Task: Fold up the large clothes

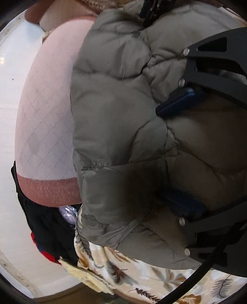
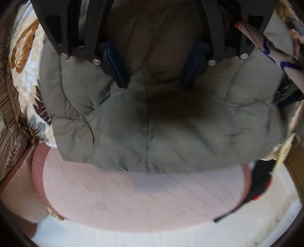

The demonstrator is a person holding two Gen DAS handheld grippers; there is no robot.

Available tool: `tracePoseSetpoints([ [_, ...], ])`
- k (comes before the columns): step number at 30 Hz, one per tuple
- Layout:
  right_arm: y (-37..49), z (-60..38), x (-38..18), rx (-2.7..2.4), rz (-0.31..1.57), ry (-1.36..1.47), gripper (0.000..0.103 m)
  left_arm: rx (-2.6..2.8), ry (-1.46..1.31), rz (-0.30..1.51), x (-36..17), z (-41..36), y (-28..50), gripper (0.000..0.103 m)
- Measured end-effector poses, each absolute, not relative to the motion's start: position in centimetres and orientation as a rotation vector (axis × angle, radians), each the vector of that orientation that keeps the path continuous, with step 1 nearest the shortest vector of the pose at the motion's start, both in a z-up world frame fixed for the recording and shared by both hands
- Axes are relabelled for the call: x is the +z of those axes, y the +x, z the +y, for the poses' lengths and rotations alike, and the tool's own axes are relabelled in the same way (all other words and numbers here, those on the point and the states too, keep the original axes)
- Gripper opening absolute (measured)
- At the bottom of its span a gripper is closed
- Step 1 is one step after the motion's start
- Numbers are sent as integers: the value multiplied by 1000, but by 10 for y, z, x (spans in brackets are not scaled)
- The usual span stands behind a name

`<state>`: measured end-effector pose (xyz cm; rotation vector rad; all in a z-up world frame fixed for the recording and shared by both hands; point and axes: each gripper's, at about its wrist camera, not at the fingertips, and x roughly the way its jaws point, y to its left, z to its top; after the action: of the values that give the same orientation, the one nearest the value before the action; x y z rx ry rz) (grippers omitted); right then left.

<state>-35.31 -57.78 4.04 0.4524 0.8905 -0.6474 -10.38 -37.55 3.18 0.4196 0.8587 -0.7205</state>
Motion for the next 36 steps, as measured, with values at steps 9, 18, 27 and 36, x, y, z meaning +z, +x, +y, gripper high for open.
tracePoseSetpoints([
  [9, -406, -553, 71, -614, 783, 523, 68, -796, 289, 810, 67, -310, -141, 83],
  [18, -531, -444, 111, -525, 643, 644, 68, -782, 181, 752, 130, -184, -230, 82],
  [27, -595, -350, 209, -482, 513, 588, 68, -819, 112, 565, 252, -102, -330, 82],
  [36, -599, -317, 254, -480, 429, 536, 60, -851, 104, 551, 264, -99, -342, 82],
])
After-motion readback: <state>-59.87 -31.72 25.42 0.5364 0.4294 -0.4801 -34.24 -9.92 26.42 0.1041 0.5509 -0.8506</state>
